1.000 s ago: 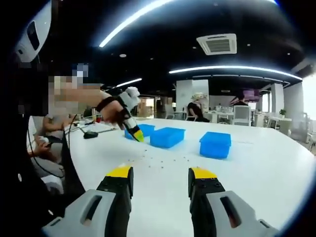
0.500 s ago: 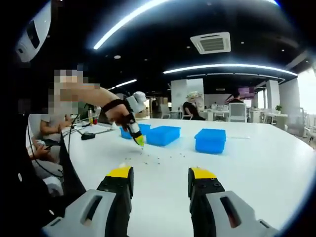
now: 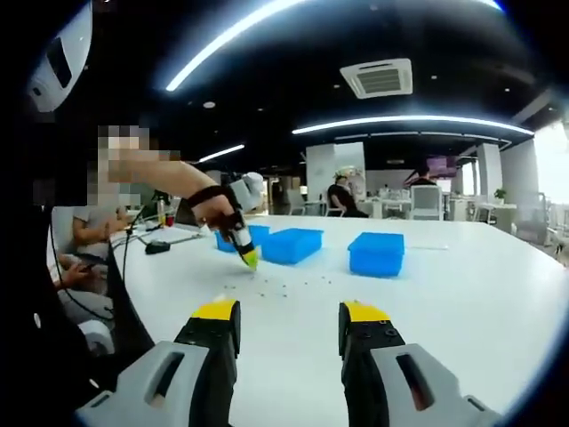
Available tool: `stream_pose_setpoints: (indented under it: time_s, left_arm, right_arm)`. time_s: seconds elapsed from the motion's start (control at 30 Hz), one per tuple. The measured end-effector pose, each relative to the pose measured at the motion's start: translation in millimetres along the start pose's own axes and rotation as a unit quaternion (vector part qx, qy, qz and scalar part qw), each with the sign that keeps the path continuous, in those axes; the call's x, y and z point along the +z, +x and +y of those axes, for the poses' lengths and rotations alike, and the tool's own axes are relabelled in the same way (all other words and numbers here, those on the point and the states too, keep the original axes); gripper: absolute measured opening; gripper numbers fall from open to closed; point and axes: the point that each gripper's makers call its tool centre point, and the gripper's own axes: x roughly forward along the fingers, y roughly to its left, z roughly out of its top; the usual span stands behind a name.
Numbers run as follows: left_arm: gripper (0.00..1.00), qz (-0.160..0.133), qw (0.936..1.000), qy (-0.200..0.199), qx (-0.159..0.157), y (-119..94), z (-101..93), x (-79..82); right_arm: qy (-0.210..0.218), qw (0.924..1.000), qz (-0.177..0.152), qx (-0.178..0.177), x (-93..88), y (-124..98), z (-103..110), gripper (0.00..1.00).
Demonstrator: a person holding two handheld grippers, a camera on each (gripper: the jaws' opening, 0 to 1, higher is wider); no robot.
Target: Pick up the resistors one by one and place each resistor into its matching bin, sorting the parts by color and model until every resistor is separated into the correct bin for its type
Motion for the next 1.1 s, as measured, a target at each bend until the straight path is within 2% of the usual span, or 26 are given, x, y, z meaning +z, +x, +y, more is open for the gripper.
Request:
stream_pose_setpoints:
  time_s: [0.13, 0.23, 0.43, 0.53, 0.63, 0.8, 0.97, 1.0, 1.07, 1.1]
  left_arm:
    - [0.14, 0.008, 0.9999, 0.002, 0.007, 3, -1.6, -3.6]
    - [0.14, 0.005, 0.9999, 0.008, 0.01, 2, -5.7, -2.0]
    - [0.11, 0.009, 0.9995, 0.015, 0.025, 4, -1.9, 1.2]
    - [0.1, 0.013, 0.9994, 0.019, 0.026, 4, -0.8, 1.9]
    - [0.05, 0.013, 0.9993, 0.027, 0.024, 5, -3.4, 1.5]
    - [0.05, 0.012, 0.9989, 0.041, 0.02, 5, -3.2, 3.1]
    - [0.04, -0.006, 0.999, 0.044, 0.001, 3, -7.5, -3.6]
    - [0.04, -0.021, 0.9988, 0.042, -0.013, 2, -10.9, -2.1]
    - [0.04, -0.028, 0.9986, 0.043, -0.013, -4, -3.8, -6.7]
    - [0.04, -0.05, 0.9978, 0.039, -0.022, -8, -4.0, -3.6]
  right_arm:
    - [0.003, 1.0, -0.003, 0.002, 2.2, -1, 0, 0.46]
    - [0.017, 0.9998, -0.01, 0.004, 4.6, -1, -2, 0.46]
    - [0.015, 0.9999, -0.008, 0.001, 2.3, -2, -3, 0.45]
    - [0.019, 0.9998, -0.007, 0.002, 0.8, -2, -3, 0.45]
    - [0.018, 0.9998, -0.007, 0.002, 0.3, -3, -3, 0.45]
    - [0.02, 0.9998, -0.008, -0.001, -1.0, -5, -7, 0.45]
    - [0.021, 0.9998, -0.007, -0.001, -3.2, -6, -7, 0.45]
    - [0.021, 0.9997, -0.006, -0.001, -3.5, -7, -7, 0.45]
    - [0.021, 0.9998, -0.006, -0.001, -3.4, -7, -8, 0.45]
    - [0.02, 0.9998, -0.006, -0.001, -3.1, -6, -8, 0.45]
